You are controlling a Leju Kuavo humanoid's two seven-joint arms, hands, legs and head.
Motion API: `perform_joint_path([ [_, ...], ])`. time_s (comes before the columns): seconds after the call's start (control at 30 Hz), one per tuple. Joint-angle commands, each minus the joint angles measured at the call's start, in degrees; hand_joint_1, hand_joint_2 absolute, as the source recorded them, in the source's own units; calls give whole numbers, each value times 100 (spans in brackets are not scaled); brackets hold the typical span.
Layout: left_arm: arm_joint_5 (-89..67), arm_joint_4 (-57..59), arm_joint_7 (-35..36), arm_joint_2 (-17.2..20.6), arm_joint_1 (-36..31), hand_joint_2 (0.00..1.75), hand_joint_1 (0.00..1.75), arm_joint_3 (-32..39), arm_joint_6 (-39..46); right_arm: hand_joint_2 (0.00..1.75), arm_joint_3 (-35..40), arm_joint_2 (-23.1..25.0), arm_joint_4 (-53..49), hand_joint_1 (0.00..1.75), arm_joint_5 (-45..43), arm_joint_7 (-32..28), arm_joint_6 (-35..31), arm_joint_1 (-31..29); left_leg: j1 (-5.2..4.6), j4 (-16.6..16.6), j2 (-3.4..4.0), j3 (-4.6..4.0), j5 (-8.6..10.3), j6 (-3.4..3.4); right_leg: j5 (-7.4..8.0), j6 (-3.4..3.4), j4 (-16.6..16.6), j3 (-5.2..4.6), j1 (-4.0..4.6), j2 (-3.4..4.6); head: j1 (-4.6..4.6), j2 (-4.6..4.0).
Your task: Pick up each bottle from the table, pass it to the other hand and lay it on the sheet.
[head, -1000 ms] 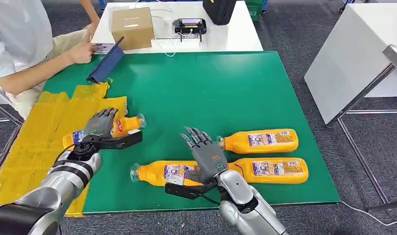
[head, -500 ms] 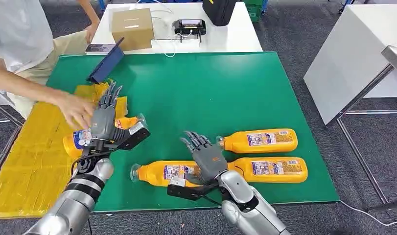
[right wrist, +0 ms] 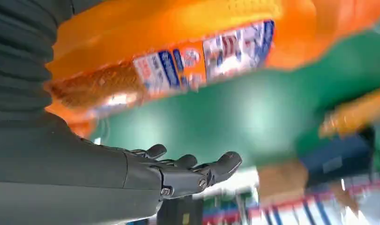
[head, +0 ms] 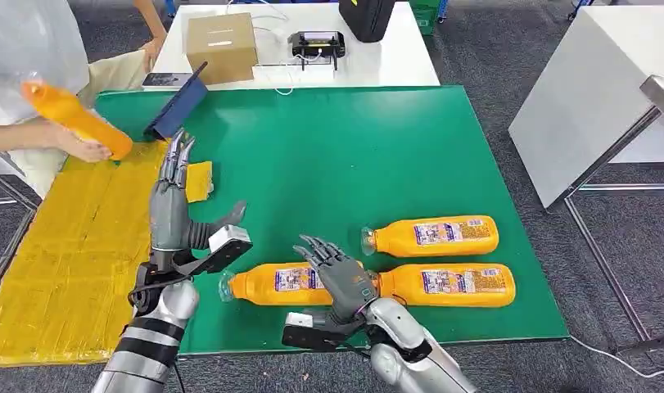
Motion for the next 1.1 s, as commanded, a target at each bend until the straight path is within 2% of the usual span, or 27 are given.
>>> perform_joint_path([
  [0.03,151,-629,114,-21,328,175,0,-174,-26,175,149,-115,-467,0,400,392,118,96,5,0,-3,13,-9,-4,-7,-7,-1,12,2,16,0,0],
  [0.2,321,-746,116,-2,408,175,0,-303,-26,175,97,-84,-141,0,457,501,223,13,8,-1,-6,19,-10,-3,-8,-8,-5,19,3,19,0,0],
  [0.33,485,-825,199,103,439,175,0,-598,-26,175,48,-9,400,0,659,868,400,-148,9,0,-4,32,-17,-5,-14,-9,-6,34,2,27,0,0],
  [0.53,675,-910,215,126,405,175,0,-914,-26,175,-99,271,1782,0,989,1296,452,-556,5,-8,-4,24,-7,-4,-4,-8,-9,26,1,21,0,0],
  [0.73,843,-949,193,140,390,175,0,-1270,-26,175,-163,512,2885,0,1279,1472,537,-869,9,-6,-6,36,-12,-7,-9,-10,-9,38,3,27,0,0],
  [1.03,904,-950,180,153,371,175,0,-1339,-26,175,-102,569,3146,0,1390,1470,597,-967,9,-8,5,69,-10,-10,-4,-11,-13,57,3,20,-2,0],
  [1.07,929,-954,152,142,363,175,0,-1353,-26,175,-26,585,3244,30,1487,1478,669,-1011,10,-9,2,73,-10,-12,-3,-13,-14,61,4,22,0,0],
  [1.1,988,-951,130,137,358,175,0,-1373,-26,175,9,616,3331,131,1529,1409,712,-1039,9,-7,8,72,-9,-10,-2,-12,-12,57,3,18,0,0],
])
